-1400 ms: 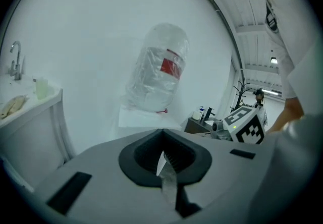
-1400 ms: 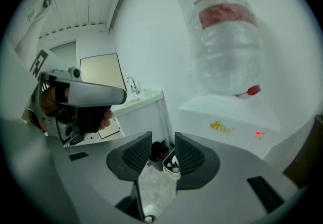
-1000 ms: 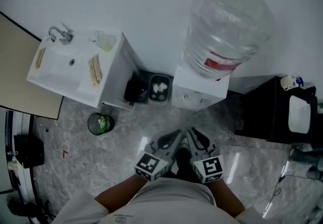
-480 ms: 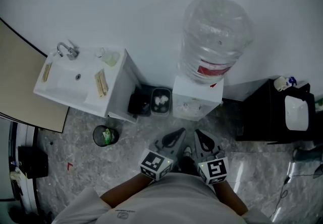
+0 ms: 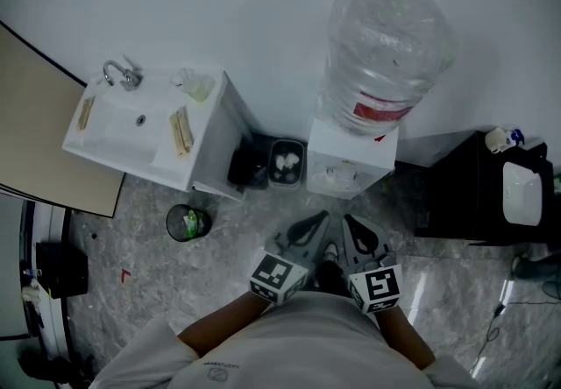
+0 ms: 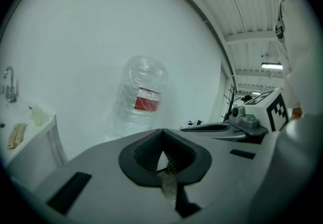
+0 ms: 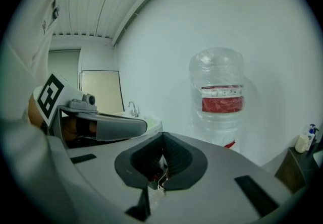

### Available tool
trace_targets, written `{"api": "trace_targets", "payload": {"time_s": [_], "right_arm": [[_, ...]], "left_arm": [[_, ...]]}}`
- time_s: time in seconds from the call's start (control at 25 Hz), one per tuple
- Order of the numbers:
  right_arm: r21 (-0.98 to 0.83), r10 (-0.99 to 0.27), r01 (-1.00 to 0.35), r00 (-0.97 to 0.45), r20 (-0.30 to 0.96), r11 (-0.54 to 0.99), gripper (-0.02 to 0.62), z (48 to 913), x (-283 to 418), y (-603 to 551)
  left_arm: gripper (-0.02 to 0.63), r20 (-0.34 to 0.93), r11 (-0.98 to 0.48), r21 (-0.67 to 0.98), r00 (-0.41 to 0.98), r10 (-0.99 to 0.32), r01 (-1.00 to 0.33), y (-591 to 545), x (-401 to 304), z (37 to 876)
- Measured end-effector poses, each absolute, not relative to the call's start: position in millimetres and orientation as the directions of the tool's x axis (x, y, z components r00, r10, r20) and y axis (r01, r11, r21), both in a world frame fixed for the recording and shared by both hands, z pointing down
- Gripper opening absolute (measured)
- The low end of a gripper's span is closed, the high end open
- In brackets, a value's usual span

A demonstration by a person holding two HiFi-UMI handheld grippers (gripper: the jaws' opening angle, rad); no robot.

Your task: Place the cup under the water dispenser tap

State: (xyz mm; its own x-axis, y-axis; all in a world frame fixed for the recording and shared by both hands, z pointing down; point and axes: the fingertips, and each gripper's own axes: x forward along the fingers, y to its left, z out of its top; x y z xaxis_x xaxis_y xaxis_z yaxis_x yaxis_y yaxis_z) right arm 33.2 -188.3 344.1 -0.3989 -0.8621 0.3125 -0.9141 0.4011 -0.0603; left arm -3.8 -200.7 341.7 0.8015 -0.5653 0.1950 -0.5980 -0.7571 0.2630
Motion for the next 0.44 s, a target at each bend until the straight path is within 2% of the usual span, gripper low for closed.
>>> {"api": "trace_targets", "payload": {"time_s": [0.44], "right_arm": [[-0.063, -0.854, -0.913, -0.401, 0.332, 0.403, 0.017, 352.5, 31.8, -183.7]], "left_arm": [[0.003, 0.201, -0.754, 0.268, 0.800, -0.565, -0.599, -195.7, -6.1, 347.8]]}}
